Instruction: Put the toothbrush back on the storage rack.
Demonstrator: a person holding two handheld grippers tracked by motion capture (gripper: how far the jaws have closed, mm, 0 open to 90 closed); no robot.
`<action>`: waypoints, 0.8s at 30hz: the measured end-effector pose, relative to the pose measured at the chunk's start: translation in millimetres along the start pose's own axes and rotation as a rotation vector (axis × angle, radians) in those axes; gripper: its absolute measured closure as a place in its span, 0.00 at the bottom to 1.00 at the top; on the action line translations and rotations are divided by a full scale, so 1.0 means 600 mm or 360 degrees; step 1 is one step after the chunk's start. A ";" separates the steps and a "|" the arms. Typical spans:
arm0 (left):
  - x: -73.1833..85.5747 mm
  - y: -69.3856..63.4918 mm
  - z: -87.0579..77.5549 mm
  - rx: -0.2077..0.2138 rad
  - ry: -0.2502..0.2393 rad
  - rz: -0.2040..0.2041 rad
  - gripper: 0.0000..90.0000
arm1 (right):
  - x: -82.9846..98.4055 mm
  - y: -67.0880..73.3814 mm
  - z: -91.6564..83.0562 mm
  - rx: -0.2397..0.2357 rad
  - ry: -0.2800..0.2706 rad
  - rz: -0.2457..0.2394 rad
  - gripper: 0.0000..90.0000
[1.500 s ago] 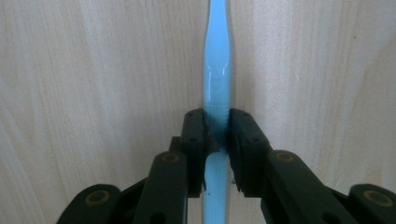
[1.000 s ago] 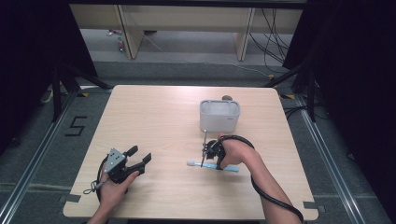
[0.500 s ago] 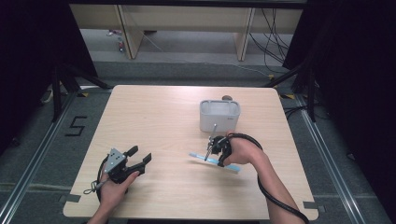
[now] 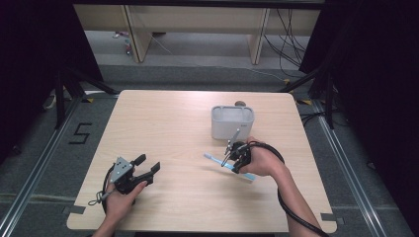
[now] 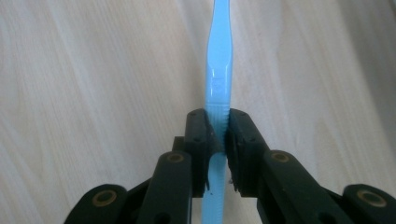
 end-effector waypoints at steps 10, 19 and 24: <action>-0.002 0.001 0.005 0.0044 -0.0046 0.0018 0.34 | -0.019 -0.005 -0.017 0.0074 -0.0352 0.0090 0.88; -0.001 0.001 0.005 0.0037 -0.0047 0.0008 0.34 | -0.020 -0.007 -0.023 0.0130 -0.0488 0.0126 0.88; 0.000 -0.001 -0.001 -0.0005 0.0007 -0.0013 0.34 | -0.021 -0.011 -0.021 0.0142 -0.0567 0.0085 0.88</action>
Point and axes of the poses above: each handheld gripper's, and its own axes: z roughly forward along the jaws, x roughly out of its underside, y roughly to its left, the point moved 6 cm from there along z, roughly forward along the jaws, and after that the axes turned 13 degrees about -y, right-handed, at the moved point
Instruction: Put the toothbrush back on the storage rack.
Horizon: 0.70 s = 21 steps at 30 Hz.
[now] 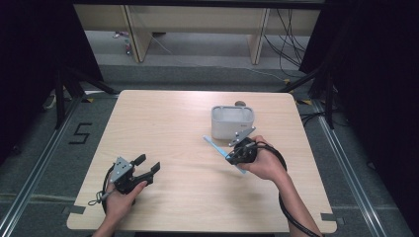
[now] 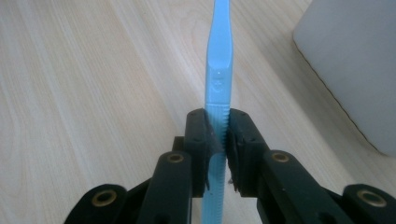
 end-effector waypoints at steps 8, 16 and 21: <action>-0.002 0.002 0.006 0.0042 -0.0048 0.0028 0.34 | 0.003 0.000 -0.001 0.0008 -0.0049 0.0048 0.88; -0.002 0.002 0.006 0.0044 -0.0049 0.0029 0.34 | 0.004 -0.004 -0.007 0.0075 -0.0131 0.0101 0.88; -0.002 0.001 0.007 0.0046 -0.0048 0.0028 0.34 | 0.006 -0.009 -0.012 0.0082 -0.0177 0.0074 0.88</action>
Point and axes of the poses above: each handheld gripper's, and its own axes: z roughly forward along the jaws, x roughly out of its underside, y roughly to its left, the point moved 6 cm from there along z, roughly forward along the jaws, and after that the axes turned 13 degrees about -y, right-handed, at the moved point
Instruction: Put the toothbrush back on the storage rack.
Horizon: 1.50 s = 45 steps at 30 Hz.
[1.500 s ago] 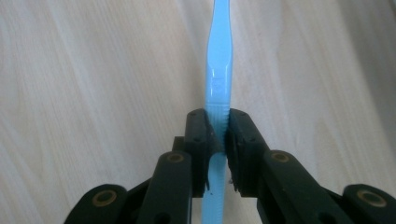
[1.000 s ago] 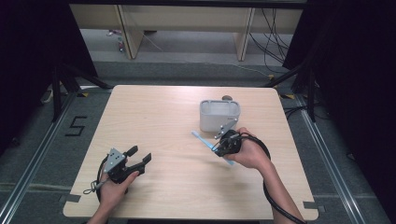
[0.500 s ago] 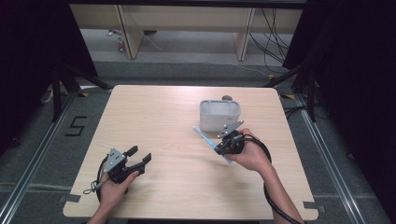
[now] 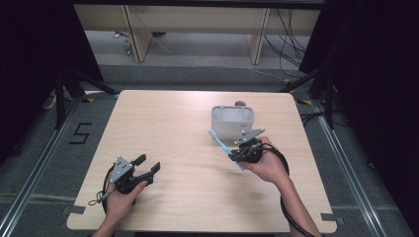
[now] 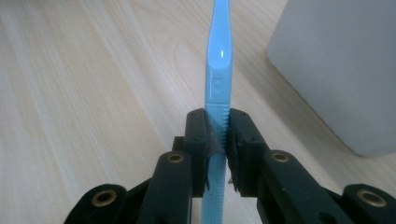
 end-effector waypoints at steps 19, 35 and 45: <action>0.000 -0.001 0.000 0.0000 0.0000 -0.0008 0.34 | -0.005 0.001 -0.018 0.0128 -0.0158 0.0039 0.88; 0.000 -0.001 0.000 0.0002 -0.0004 -0.0007 0.34 | -0.006 -0.016 -0.034 0.0266 -0.0318 0.0116 0.88; 0.000 -0.001 0.000 -0.0001 -0.0003 -0.0011 0.34 | -0.009 -0.034 -0.050 0.0393 -0.0448 0.0157 0.88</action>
Point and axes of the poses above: each handheld gripper's, and its own axes: z roughly forward along the jaws, x roughly out of its underside, y roughly to its left, the point moved 6 cm from there along z, roughly forward along the jaws, and after that the axes turned 13 degrees about -y, right-handed, at the moved point
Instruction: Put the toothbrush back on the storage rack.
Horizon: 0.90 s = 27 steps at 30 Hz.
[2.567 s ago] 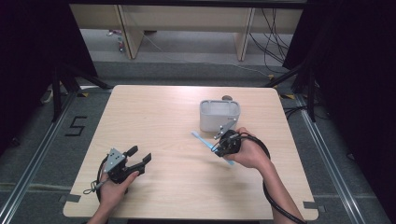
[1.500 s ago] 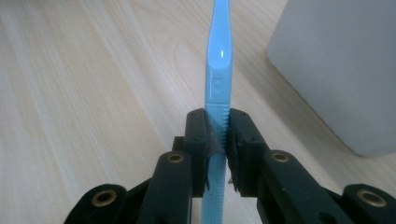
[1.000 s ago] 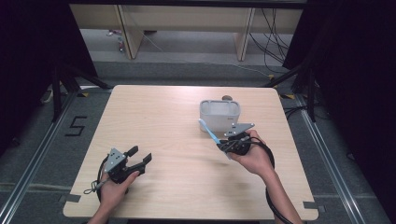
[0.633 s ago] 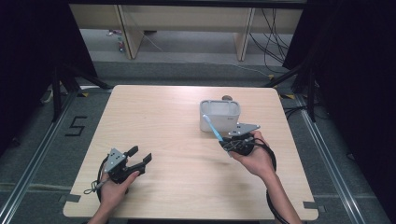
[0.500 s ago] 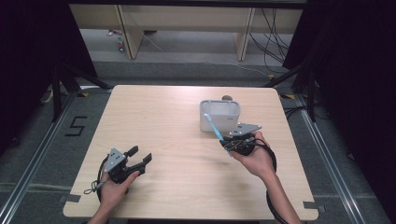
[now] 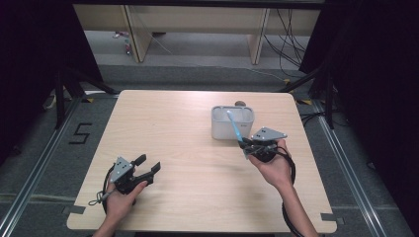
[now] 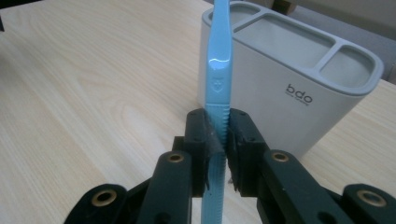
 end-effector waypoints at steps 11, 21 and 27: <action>0.000 0.000 0.000 0.0001 -0.0001 0.0002 0.34 | -0.007 -0.018 -0.008 0.0113 -0.0110 0.0066 0.88; 0.000 0.000 -0.001 0.0001 -0.0001 0.0000 0.34 | -0.011 -0.032 -0.014 0.0210 -0.0206 0.0097 0.88; 0.000 0.001 0.000 0.0002 -0.0008 -0.0001 0.34 | -0.014 -0.041 -0.020 0.0266 -0.0250 0.0141 0.88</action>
Point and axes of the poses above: each handheld gripper's, and its own axes: z roughly forward along the jaws, x roughly out of its underside, y roughly to its left, the point moved 6 cm from there along z, roughly forward along the jaws, and after that the axes turned 13 degrees about -y, right-handed, at the moved point
